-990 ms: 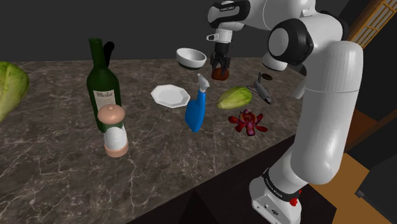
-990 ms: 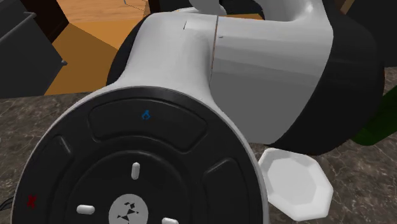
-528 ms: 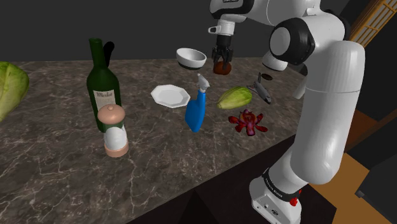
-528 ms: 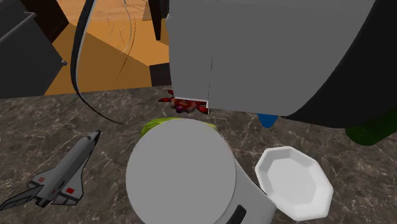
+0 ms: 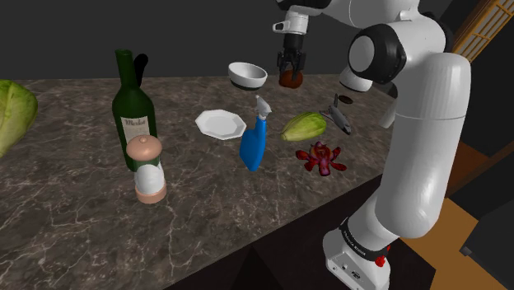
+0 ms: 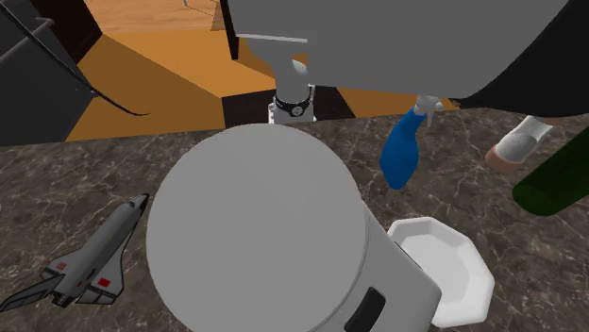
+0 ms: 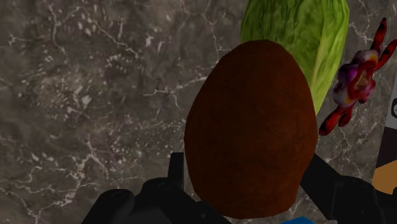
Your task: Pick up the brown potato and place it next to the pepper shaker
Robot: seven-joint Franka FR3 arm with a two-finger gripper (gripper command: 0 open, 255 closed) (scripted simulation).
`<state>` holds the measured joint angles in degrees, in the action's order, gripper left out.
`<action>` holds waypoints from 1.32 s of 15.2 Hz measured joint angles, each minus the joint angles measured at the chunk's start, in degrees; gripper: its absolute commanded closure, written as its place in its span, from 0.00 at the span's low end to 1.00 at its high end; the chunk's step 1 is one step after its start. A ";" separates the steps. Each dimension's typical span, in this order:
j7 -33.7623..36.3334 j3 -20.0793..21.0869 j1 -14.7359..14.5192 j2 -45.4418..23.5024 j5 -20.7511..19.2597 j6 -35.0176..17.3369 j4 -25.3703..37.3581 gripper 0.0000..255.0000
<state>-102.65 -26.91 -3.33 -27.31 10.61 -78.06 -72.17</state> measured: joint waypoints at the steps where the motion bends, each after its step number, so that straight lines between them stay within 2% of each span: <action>1: 0.08 0.00 0.07 -0.01 0.01 0.79 0.80 1.00; 10: 0.31 0.03 1.76 -1.68 0.71 8.84 10.62 1.00; 18: 0.55 0.59 5.61 -6.88 2.85 18.62 25.77 1.00; 20: 1.61 0.24 2.65 -2.76 1.62 16.63 19.57 1.00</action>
<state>-101.03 -26.67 -0.68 -30.08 12.23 -61.43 -52.59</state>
